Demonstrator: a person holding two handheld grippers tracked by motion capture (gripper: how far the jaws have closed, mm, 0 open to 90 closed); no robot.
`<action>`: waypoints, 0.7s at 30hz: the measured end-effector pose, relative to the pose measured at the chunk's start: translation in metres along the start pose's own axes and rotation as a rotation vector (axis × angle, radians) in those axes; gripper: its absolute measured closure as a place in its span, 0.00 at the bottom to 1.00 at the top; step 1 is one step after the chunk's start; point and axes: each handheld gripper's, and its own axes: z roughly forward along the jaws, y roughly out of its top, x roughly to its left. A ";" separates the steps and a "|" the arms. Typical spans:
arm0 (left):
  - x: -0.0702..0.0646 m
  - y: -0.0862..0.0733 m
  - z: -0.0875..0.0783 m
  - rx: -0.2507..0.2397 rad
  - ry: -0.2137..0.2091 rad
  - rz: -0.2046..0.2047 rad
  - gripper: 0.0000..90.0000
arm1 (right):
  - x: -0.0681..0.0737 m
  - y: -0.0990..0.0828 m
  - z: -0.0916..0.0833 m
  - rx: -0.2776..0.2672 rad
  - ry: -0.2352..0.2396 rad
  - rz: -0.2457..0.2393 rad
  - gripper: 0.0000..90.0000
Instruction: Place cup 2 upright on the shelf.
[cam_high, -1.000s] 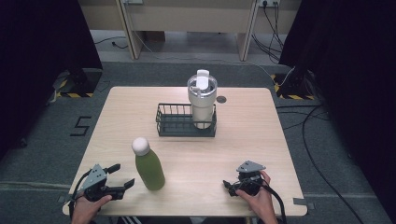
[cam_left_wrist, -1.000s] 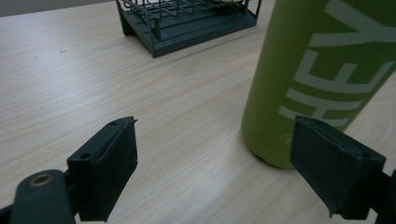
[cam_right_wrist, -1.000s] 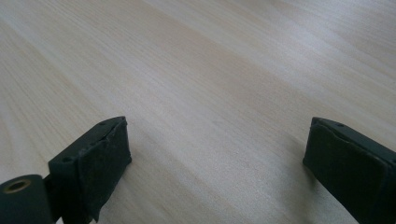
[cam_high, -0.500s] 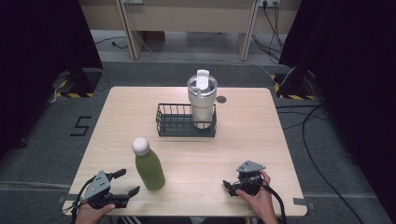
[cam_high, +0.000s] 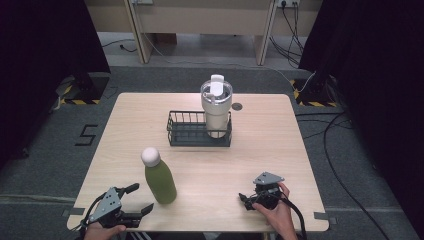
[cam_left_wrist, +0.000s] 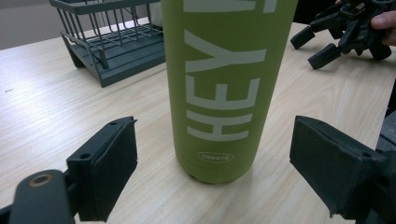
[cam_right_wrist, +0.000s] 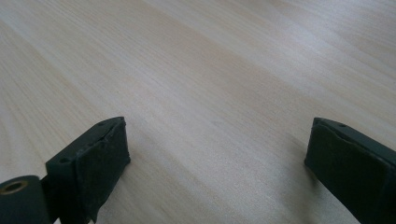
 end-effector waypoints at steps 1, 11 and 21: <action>-0.001 0.000 0.001 -0.004 -0.004 0.003 0.16 | 0.000 0.000 0.000 0.000 0.000 0.000 0.07; -0.008 0.004 0.003 -0.036 -0.009 0.017 0.17 | 0.000 0.001 0.001 0.002 -0.002 0.000 0.06; -0.008 0.005 0.015 -0.035 0.012 -0.001 0.17 | 0.000 0.000 0.001 0.003 0.000 0.001 0.06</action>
